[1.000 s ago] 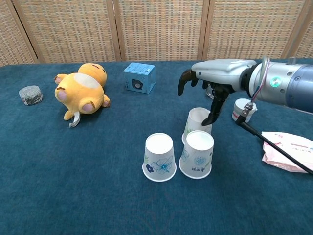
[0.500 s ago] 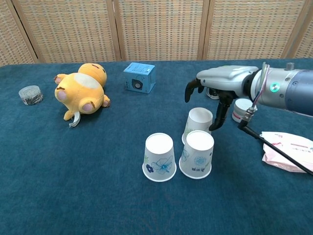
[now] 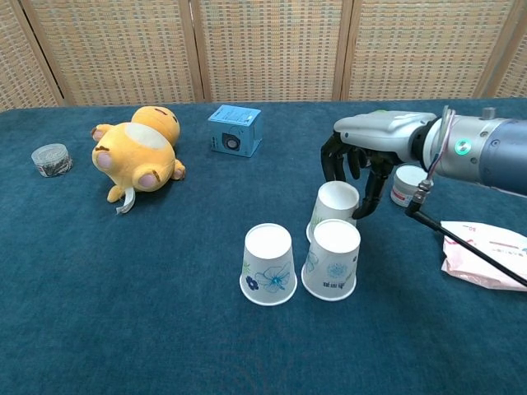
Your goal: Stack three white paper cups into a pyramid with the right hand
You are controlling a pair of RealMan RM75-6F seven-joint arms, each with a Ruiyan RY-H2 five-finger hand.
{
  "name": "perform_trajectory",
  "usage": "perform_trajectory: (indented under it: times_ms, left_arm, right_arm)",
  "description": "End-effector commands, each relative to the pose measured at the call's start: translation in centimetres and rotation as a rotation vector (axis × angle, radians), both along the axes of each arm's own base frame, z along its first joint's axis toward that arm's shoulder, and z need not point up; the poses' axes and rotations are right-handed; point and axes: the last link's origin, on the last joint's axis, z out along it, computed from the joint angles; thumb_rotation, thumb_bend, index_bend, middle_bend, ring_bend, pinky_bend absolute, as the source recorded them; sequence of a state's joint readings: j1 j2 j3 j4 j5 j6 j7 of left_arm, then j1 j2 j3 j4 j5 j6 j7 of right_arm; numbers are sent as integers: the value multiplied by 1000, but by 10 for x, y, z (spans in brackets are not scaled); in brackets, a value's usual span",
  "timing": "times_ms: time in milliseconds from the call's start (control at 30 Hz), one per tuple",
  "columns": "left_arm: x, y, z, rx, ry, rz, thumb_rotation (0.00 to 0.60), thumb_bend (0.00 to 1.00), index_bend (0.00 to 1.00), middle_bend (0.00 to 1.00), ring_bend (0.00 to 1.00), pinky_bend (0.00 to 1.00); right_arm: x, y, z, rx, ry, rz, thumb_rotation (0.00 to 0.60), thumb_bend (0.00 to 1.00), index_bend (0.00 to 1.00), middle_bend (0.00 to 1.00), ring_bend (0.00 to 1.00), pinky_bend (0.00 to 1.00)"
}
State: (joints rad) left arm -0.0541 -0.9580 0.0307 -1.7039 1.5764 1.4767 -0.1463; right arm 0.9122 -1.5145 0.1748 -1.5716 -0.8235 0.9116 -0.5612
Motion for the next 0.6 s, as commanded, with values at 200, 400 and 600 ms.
perform_trajectory:
  times_ms: [200, 400, 600]
  left_arm:
    - [0, -2, 1, 2, -4, -5, 600, 44, 0, 0, 0, 0]
    - [1, -1, 2, 2, -6, -7, 600, 44, 0, 0, 0, 0]
    - [2, -2, 2, 0, -6, -21, 600, 44, 0, 0, 0, 0]
  right_arm:
    - [6, 4, 8, -12, -35, 16, 600, 271, 512, 572, 480, 392]
    - [28, 9, 39, -34, -133, 48, 600, 281, 513, 572, 480, 398]
    - [57, 31, 83, -52, -222, 134, 600, 287, 520, 573, 480, 407]
